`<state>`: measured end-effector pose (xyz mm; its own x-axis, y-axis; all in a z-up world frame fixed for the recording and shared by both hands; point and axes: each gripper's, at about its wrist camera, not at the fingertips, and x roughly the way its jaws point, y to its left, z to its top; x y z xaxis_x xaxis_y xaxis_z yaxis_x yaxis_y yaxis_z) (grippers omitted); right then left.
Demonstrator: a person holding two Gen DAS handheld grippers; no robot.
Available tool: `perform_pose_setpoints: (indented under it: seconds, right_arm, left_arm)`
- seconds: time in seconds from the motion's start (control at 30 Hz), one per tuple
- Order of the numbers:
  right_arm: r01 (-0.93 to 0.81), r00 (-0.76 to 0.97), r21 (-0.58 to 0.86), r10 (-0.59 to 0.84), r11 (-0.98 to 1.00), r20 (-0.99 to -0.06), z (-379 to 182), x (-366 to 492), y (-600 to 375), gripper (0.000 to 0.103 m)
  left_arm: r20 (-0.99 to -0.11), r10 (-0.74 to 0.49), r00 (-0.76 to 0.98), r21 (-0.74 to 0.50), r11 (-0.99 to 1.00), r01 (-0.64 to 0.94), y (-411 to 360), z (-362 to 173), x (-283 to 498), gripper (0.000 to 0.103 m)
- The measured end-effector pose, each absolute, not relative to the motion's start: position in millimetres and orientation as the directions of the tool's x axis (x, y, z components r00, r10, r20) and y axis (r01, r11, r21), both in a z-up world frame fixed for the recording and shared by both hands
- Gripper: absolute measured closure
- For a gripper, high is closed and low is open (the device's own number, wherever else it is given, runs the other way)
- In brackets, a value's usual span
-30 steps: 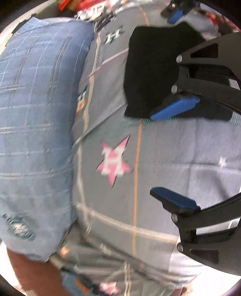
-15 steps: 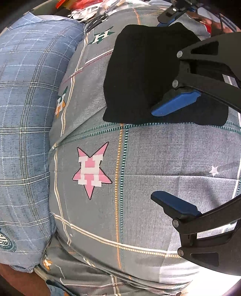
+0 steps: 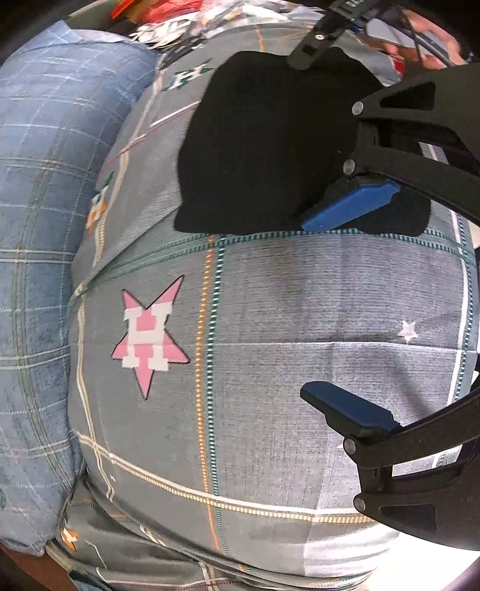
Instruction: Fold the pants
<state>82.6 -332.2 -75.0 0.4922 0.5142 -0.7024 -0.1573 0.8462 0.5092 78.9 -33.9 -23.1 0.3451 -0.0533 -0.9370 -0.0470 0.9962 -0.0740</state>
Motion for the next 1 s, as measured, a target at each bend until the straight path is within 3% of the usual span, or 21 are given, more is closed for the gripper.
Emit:
perform_pose_setpoints:
  seconds: [0.23,0.5,0.73,1.0]
  right_arm:
    - [-0.143,0.478,0.535,0.531,0.833,-0.699,-77.4,87.3,-337.0,0.017]
    - [-0.168,0.470,0.519,0.531,0.838,-0.705,-76.3,86.3,-335.0,0.017]
    - [-0.170,0.489,0.518,0.528,0.839,-0.694,-77.3,88.3,-331.1,0.017]
    - [-0.167,0.504,0.514,0.521,0.841,-0.689,-75.0,82.9,-336.5,0.017]
  left_arm:
    - [-0.949,-0.033,0.314,-0.043,0.999,-0.023,-39.2,-26.9,84.9,0.019]
    - [-0.968,-0.110,0.227,-0.129,0.989,-0.071,-23.5,-44.8,88.2,0.019]
    - [-0.973,-0.082,0.218,-0.090,0.996,-0.026,-30.8,-40.7,91.5,0.019]
    - [-0.953,-0.168,0.253,-0.177,0.984,-0.015,-13.8,-28.6,92.0,0.019]
